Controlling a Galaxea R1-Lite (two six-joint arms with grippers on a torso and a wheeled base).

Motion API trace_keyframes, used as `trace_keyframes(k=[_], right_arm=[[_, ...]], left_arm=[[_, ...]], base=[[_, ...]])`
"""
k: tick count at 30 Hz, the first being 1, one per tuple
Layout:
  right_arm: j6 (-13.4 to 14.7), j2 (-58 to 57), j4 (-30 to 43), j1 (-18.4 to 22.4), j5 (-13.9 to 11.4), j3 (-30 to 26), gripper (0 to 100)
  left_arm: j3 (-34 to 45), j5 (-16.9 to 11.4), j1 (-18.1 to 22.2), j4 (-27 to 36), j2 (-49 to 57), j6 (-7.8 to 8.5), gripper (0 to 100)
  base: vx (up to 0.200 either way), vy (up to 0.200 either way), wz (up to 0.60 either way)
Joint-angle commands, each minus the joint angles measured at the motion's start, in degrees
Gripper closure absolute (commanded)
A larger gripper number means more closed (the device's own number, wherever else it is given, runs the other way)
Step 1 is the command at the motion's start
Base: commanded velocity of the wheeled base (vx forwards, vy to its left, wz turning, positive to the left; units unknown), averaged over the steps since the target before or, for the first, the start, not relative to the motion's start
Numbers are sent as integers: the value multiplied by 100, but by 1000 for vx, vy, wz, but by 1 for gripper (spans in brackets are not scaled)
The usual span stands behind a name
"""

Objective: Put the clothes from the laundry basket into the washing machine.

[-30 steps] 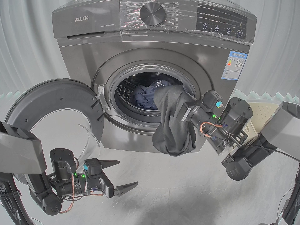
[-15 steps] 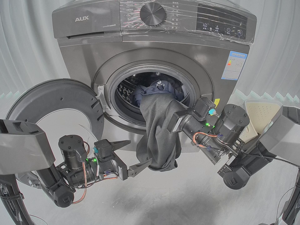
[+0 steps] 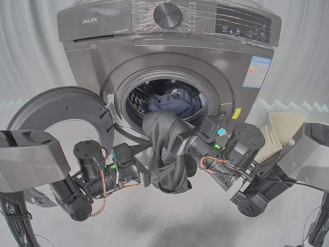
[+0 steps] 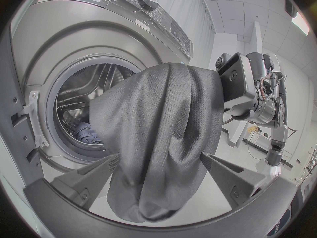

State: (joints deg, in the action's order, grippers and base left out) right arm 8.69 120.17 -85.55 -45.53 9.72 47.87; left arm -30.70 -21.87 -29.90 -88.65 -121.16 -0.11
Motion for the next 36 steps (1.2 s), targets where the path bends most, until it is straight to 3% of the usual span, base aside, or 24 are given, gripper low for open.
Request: trace_keyframes(k=[1,20,29,34,35,36], right_arm=[[10,67,-5,-26,4,3,100],[71,-56,-14,-307,145,-103,100],[106,-117,-23,-342,145,-155,100],[142,-126,-32,-342,153,-173,100],[142,-126,-49,-342,153,-182,100],[150,-126,-49,-351,153,-191,100]], left_arm=[[-130,-1,-16,-3,-101,-7,0],[-1096,16,160,-3,-927,-59,0],[-1430,201,169,6,-1199,-59,0],[-1843,517,248,-3,-1349,-94,0],[-1931,614,275,-3,-1357,-112,100],[-1931,623,283,-3,-1357,-147,100]], base=[[0,0,0],[0,0,0],[0,0,0],[0,0,0],[0,0,0],[0,0,0]])
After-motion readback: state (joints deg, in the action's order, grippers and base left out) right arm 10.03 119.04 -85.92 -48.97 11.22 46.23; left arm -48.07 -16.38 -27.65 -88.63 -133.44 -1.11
